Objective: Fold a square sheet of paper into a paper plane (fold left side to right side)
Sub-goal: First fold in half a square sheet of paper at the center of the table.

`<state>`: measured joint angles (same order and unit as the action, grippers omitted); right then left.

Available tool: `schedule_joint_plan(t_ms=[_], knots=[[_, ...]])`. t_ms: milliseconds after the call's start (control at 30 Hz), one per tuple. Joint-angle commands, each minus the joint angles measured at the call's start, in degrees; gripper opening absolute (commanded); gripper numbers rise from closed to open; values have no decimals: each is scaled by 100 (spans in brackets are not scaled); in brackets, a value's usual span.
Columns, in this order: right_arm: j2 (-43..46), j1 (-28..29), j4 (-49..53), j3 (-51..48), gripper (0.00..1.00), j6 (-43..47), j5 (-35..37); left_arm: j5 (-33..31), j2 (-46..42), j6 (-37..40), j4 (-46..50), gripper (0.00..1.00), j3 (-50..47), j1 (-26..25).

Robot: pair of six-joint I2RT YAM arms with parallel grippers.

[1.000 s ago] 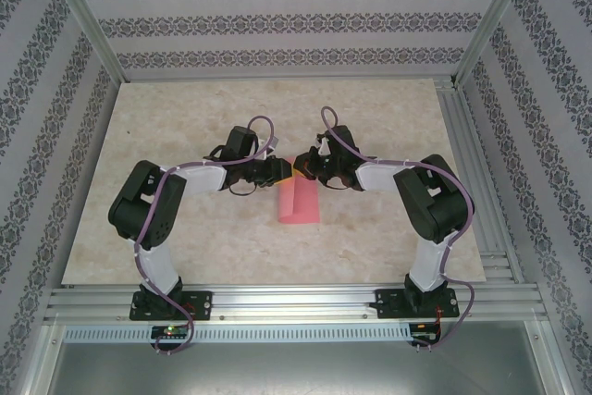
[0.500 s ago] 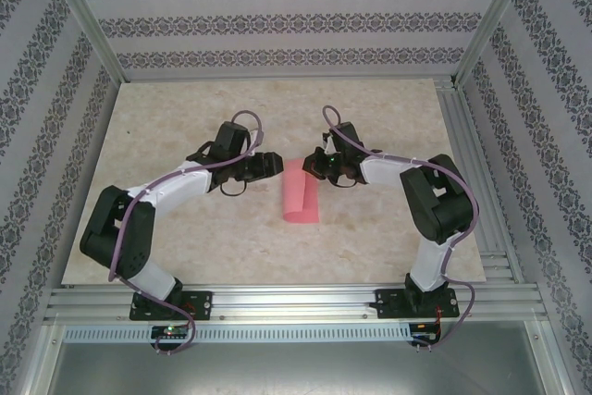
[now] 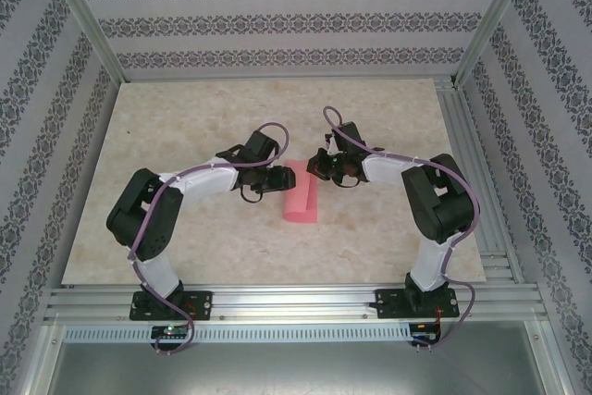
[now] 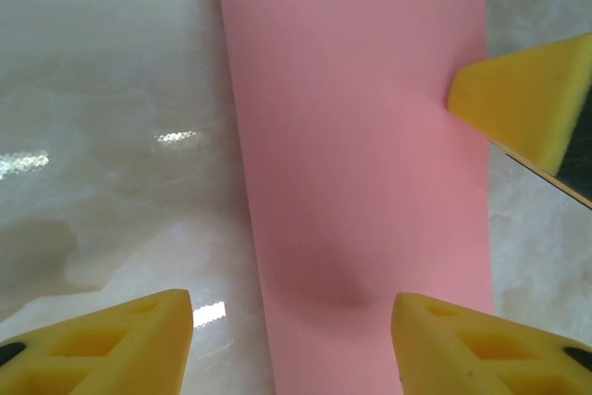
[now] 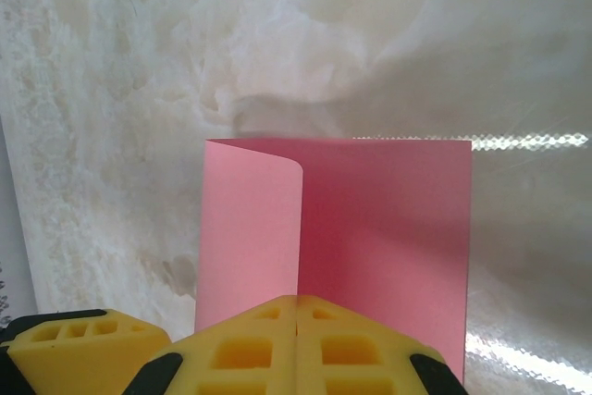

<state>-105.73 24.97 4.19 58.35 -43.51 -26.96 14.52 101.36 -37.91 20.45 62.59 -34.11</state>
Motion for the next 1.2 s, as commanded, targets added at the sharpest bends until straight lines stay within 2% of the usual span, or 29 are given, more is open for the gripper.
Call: schedule_joint_plan(t_ms=[0,400,700,900,1167], knots=[[149,-35,45,-58,3,146,137,-254,175,72,301,56,222,-120],[128,-54,161,-50,6,255,200,-166,482,47,276,52,429,-244],[232,-97,281,-17,24,320,195,-134,691,90,258,52,544,-298],[537,-235,845,-5,37,693,504,-133,804,95,257,54,609,-327],[938,-489,1017,-410,39,888,673,-170,967,69,318,55,735,-375]])
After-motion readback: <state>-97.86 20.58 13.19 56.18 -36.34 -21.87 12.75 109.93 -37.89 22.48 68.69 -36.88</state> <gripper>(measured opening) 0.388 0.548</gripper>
